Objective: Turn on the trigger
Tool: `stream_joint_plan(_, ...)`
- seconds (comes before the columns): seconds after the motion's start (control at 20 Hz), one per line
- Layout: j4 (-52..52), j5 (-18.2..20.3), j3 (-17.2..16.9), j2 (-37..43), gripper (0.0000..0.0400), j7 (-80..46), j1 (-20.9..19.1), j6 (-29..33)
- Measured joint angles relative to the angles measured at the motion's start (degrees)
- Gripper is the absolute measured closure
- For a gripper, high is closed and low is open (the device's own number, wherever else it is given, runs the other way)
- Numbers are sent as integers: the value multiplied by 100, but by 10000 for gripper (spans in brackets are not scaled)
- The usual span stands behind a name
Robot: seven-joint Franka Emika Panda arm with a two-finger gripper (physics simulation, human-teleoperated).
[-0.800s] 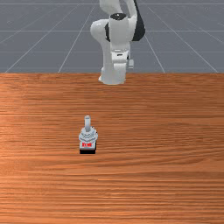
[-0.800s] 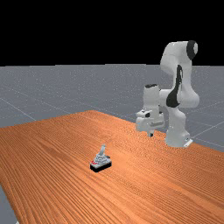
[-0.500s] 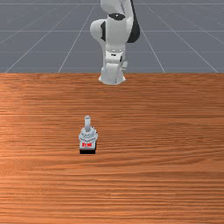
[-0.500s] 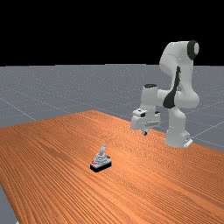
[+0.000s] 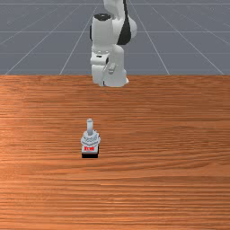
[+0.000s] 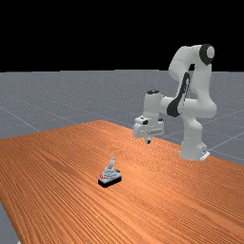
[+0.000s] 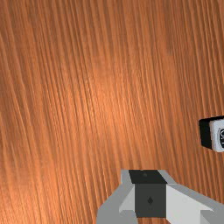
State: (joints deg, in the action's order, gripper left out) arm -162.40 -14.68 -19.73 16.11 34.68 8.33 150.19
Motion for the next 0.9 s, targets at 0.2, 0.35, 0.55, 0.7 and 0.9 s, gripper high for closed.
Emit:
stream_joint_plan(0.2,514,460,-187,-508,400,788,300,9)
stream_joint_plan(0.35,1237,978,-170,-1170,400,1390,442,-75)
stream_joint_plan(0.55,2419,1577,28,-2122,400,1945,388,-351)
stream_joint_plan(0.7,2603,1844,79,-2395,400,1472,398,219)
stream_joint_plan(0.9,2969,1922,136,-2799,400,1622,350,-138)
